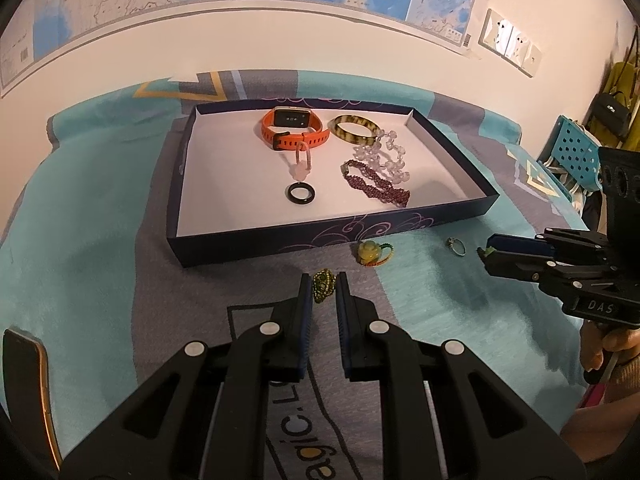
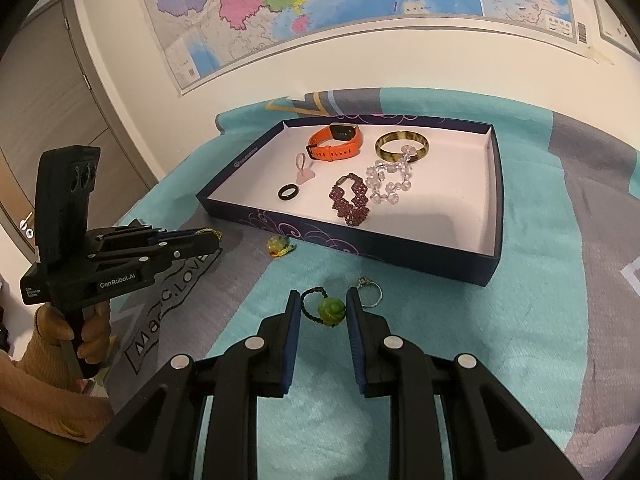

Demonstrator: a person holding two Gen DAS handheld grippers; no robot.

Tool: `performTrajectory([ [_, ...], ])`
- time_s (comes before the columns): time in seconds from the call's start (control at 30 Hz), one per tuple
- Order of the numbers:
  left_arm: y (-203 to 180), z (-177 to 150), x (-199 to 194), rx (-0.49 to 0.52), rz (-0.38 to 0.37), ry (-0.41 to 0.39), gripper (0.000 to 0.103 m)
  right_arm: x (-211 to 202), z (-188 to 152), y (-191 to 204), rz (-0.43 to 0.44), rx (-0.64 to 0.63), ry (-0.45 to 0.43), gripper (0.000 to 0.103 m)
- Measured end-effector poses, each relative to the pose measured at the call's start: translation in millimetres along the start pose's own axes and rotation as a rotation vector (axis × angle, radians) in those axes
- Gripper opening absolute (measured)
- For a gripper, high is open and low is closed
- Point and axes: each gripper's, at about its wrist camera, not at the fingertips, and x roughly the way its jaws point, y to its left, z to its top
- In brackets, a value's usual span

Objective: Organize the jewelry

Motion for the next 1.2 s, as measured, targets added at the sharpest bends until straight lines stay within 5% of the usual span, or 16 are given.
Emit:
performTrajectory([
  [1.2,-12.1,13.3,-5.0,0.018,-0.020,-0.033,0.012,1.8,12.2,10.1,0.012,-0.027,-0.027,0.021],
])
